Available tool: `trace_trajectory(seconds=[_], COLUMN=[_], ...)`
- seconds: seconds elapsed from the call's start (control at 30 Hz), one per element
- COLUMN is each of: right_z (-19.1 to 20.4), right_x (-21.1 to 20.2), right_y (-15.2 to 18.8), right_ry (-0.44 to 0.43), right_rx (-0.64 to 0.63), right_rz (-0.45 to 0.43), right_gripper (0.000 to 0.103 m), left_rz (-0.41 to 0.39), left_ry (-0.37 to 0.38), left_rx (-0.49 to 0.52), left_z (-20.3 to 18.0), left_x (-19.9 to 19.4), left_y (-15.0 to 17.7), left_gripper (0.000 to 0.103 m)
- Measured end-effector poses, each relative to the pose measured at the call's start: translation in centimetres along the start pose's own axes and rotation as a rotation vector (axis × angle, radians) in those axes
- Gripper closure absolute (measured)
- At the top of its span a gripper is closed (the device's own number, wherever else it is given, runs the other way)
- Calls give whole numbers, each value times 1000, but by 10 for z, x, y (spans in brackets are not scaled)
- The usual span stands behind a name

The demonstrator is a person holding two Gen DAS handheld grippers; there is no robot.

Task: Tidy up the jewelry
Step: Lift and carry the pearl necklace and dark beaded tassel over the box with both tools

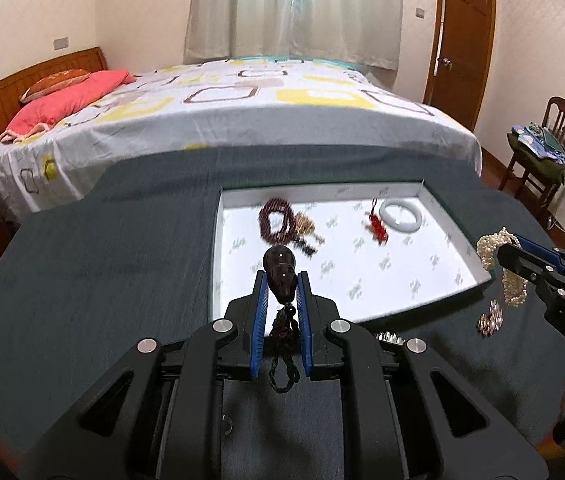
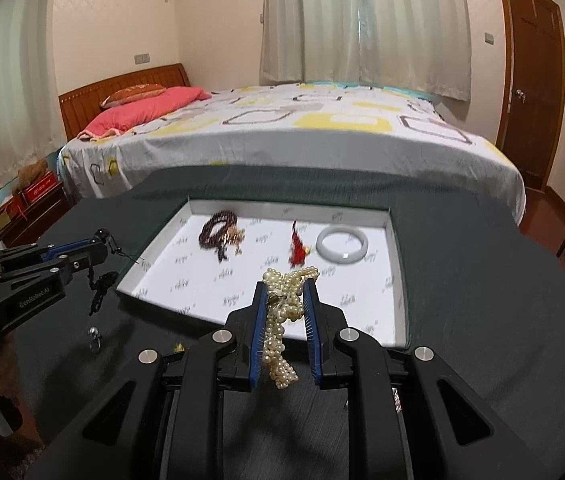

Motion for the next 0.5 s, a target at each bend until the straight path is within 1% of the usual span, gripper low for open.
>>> trace_trajectory(seconds=[0.3,0.4,0.5], right_z=[-15,-20,-25], right_x=[16,25,38], right_y=[-39,-46,-45], right_ry=[27,37,44], right_rx=[-8,-7,-3], right_rz=[-66,-77,-65], right_gripper=[84,84,84], left_rz=[-67,-89,-86], left_ry=[13,13,17], left_rx=[-3,2,6], left_z=[-4,-7,-9], left_x=[27,38,49], left_y=[-47,-61,-64], left_gripper=[88,88,88])
Point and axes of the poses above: each gripper's, at about its wrist camera, not at the fingertips, and x roughly the way its jaws point, z to its left, y to its underside, the point moved 3 cm from there along x, roughly the way its jaws point, and after that the axes turned 7 degrees about -z, right-handed, at the moved point
